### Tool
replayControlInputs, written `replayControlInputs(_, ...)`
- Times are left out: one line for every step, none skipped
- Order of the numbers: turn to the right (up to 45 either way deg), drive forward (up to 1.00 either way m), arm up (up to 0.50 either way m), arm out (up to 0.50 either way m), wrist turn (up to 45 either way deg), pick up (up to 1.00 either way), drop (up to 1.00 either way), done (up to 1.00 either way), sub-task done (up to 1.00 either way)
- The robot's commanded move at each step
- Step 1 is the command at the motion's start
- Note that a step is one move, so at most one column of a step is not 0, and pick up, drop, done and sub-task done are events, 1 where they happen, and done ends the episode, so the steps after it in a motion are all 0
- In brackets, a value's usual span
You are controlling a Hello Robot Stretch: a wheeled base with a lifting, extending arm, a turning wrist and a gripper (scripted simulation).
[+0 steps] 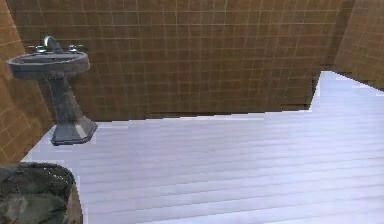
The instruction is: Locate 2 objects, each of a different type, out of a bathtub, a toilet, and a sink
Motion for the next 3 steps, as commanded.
replayControlInputs(0.0,0.45,0.0,0.0,0.0,0.0,0.0,0.0,0.0)
replayControlInputs(-6.0,0.0,0.0,0.0,0.0,0.0,0.0,0.0,0.0)
replayControlInputs(0.0,0.65,0.0,0.0,0.0,0.0,0.0,0.0,0.0)
